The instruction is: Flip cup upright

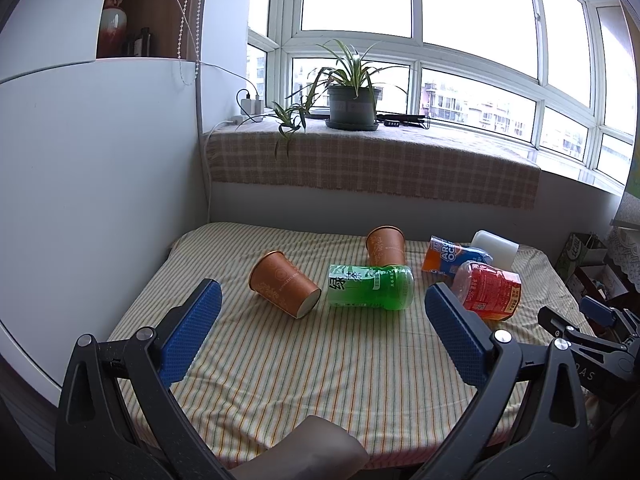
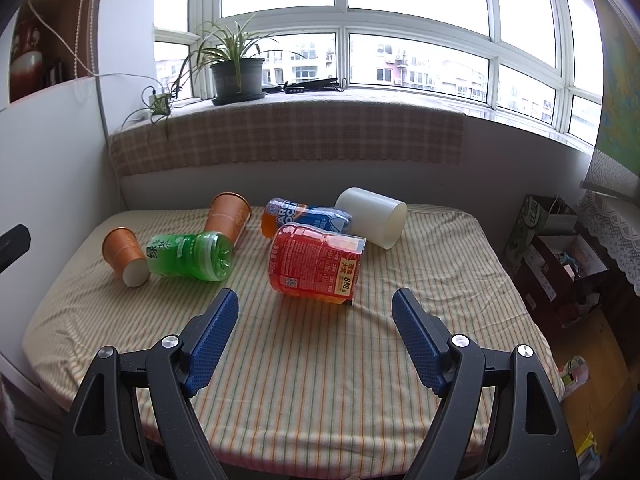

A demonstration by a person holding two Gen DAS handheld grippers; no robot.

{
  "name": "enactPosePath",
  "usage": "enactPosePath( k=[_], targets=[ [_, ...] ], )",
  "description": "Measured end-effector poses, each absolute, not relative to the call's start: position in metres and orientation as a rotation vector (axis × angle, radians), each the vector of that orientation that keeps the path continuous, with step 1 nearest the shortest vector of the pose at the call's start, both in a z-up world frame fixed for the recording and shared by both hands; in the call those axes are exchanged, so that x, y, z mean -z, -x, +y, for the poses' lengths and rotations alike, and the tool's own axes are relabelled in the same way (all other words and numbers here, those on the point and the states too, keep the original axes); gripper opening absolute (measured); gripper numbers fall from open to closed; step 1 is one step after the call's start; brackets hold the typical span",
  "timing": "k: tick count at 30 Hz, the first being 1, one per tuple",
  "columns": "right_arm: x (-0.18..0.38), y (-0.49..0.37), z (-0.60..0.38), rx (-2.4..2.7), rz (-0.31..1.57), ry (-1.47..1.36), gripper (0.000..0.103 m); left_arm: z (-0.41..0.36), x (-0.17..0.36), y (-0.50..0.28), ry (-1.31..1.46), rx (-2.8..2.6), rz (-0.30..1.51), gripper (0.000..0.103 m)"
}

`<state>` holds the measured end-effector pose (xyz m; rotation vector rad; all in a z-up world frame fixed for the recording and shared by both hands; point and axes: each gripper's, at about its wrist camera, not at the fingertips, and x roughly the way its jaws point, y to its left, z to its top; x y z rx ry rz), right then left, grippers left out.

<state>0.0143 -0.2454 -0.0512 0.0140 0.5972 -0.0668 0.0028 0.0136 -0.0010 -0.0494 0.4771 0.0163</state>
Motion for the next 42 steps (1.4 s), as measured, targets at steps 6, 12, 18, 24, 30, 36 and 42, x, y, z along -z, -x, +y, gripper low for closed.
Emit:
enactPosePath(
  k=[6,12,18,24,30,36,42],
  targets=[
    [0.055,-0.02,-0.241,0.056,0.605,-0.006,0.079,0.023,0.01,-0.004,0.05,-0.051,0.484,0.103],
    [0.051,-0.036,-0.23,0.013,0.604,0.011,0.079,0.046,0.02,-0.003,0.07,-0.106,0.519,0.103],
    [0.046,-0.059,-0.203,-0.098,0.618,0.055,0.079,0.069,0.03,0.0,0.081,-0.151,0.558,0.103],
    [0.046,-0.091,-0.168,-0.234,0.656,0.082,0.079,0.088,0.04,0.006,0.097,-0.198,0.586,0.103],
    [0.055,-0.122,-0.127,-0.36,0.7,0.129,0.079,0.109,0.046,0.016,0.122,-0.25,0.608,0.103],
    [0.068,-0.149,-0.087,-0.473,0.762,0.187,0.079,0.124,0.052,0.025,0.15,-0.286,0.623,0.103],
    [0.082,-0.177,-0.044,-0.567,0.837,0.276,0.079,0.135,0.054,0.032,0.172,-0.309,0.63,0.103]
  ],
)
